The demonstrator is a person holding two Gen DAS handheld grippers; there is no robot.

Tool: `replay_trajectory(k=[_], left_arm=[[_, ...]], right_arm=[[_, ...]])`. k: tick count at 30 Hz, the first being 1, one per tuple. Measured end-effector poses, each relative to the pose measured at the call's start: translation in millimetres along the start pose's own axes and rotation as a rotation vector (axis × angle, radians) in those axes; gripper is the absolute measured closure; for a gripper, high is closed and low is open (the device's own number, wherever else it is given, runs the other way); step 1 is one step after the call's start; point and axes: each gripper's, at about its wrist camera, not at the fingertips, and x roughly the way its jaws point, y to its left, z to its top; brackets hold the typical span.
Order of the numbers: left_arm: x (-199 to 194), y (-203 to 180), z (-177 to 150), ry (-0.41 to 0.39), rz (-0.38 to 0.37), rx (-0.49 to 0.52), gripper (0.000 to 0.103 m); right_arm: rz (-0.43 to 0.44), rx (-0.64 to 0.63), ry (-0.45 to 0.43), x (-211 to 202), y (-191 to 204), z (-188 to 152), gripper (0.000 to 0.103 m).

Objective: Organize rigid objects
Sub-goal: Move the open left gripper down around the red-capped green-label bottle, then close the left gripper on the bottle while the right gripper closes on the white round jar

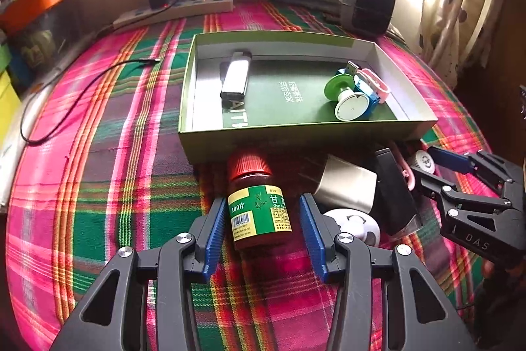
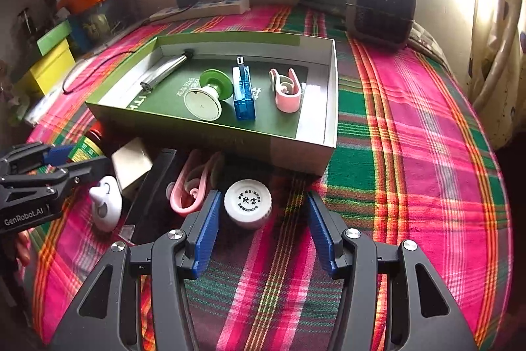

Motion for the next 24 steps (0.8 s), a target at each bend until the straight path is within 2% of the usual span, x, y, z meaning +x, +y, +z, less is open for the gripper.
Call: replay_trajectory(k=[6,16,24], left_arm=[[1.5,-7.2,-1.7,-0.011,0.055,0.026,0.059],[0.1,4.0,0.7,-0.02,0.024,-0.063,0.059],[0.4,4.2,-0.7,-0.026,0.06,-0.056,0.059]], right_arm=[[-0.004,0.01,-0.01,-0.7,-1.7,-1.7,0.051],[-0.007,0.019,-0.014,-0.4,-2.3,-1.6,0.051],[0.001,0.029,-0.017,-1.2,-3.9,-1.8,0.051]])
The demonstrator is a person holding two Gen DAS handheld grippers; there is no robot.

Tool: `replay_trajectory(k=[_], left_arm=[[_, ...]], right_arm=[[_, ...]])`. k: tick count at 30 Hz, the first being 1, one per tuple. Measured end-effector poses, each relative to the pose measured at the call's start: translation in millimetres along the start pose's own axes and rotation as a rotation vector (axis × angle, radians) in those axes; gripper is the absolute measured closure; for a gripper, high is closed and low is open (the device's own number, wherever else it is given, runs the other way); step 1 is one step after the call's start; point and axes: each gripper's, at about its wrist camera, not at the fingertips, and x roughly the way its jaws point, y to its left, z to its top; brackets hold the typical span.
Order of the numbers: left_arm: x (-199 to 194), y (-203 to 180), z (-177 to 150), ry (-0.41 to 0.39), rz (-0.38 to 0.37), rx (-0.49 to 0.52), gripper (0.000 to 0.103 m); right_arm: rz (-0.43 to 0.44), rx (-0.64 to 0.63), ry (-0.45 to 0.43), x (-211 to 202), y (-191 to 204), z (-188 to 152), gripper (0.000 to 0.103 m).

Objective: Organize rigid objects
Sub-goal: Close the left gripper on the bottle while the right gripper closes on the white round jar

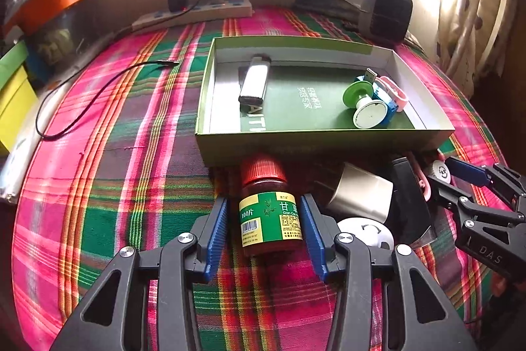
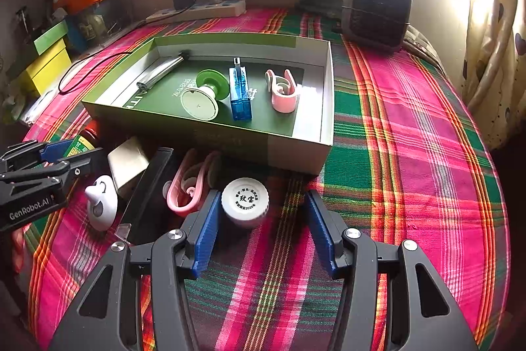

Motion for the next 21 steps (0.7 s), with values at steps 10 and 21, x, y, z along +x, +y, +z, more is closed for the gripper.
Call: replay_trajectory(k=[10,21], left_arm=[[-1.3,4.9,-0.2,-0.003,0.0,-0.021,0.068],[-1.7,5.6,-0.9,-0.006,0.007,-0.019,0.072]], right_arm=[[-0.009,0.014,-0.005,-0.7,-2.6,-0.2,0.061],[-0.016,0.019,-0.009,-1.4,-4.6,-1.5,0.074]])
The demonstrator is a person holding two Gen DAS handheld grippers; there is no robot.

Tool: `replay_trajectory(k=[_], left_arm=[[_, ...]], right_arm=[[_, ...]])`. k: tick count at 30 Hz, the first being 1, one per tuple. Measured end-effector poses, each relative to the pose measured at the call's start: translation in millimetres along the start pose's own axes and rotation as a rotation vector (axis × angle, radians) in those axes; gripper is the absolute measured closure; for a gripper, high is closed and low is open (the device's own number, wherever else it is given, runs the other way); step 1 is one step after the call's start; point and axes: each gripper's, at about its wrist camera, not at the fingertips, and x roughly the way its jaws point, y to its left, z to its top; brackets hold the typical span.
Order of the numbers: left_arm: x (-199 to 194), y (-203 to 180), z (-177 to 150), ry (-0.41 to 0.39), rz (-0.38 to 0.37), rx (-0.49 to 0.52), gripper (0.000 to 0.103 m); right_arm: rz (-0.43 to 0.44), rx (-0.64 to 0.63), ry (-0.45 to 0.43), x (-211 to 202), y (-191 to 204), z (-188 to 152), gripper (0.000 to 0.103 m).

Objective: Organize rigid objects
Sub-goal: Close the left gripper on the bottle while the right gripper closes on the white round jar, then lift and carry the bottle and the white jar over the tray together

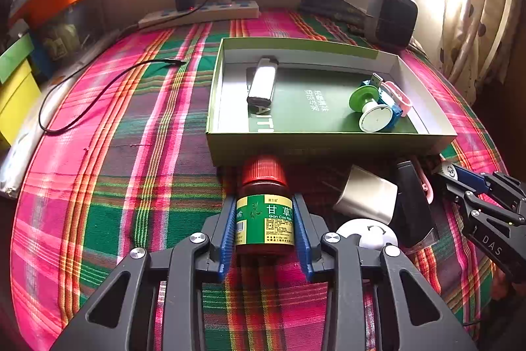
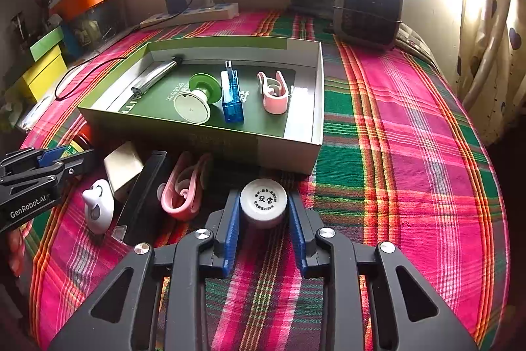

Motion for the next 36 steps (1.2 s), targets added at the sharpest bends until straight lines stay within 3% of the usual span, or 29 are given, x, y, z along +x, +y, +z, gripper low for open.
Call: replay_trajectory(k=[36], left_arm=[[-12.9,0.9,2.4,-0.026,-0.013,0.001,0.072]], right_arm=[[0.009,0.009,-0.026,-12.4,-0.9,2.6,0.074]])
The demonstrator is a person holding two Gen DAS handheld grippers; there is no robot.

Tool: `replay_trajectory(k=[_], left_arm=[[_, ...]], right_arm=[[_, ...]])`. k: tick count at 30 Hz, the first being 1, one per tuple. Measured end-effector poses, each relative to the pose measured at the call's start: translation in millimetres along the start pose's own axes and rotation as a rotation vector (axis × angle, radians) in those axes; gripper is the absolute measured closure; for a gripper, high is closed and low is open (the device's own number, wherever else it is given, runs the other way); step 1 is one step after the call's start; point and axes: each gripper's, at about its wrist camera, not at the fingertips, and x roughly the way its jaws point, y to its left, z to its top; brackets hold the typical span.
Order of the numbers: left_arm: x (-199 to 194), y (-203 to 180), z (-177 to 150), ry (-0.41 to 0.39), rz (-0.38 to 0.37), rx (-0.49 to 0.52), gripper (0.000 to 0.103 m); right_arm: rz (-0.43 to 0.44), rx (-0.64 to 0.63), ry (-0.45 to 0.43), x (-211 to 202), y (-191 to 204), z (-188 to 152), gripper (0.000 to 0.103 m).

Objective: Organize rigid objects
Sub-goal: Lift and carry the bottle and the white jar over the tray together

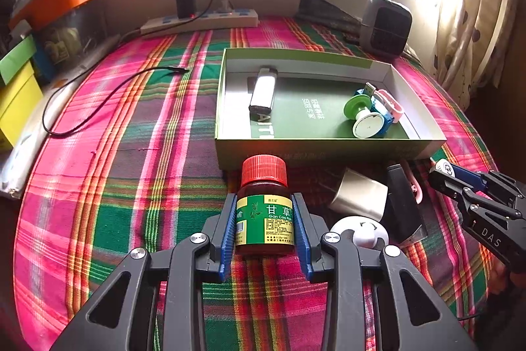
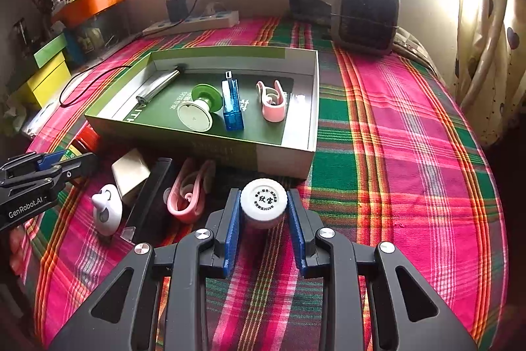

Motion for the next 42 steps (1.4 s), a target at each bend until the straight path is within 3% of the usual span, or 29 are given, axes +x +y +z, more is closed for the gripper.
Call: replay_trajectory(k=[20,42], left_arm=[[-24.2,2.1,21.4,-0.067,-0.022,0.024,0.072],[15.9,-9.4,65.1,-0.034,-0.1,0.036,0.072]], right_arm=[[0.014,-0.04,-0.067,-18.9,3.4,31.8,0.074],[0.068,-0.083,-0.052,24.8,4.2,102.3,0.074]])
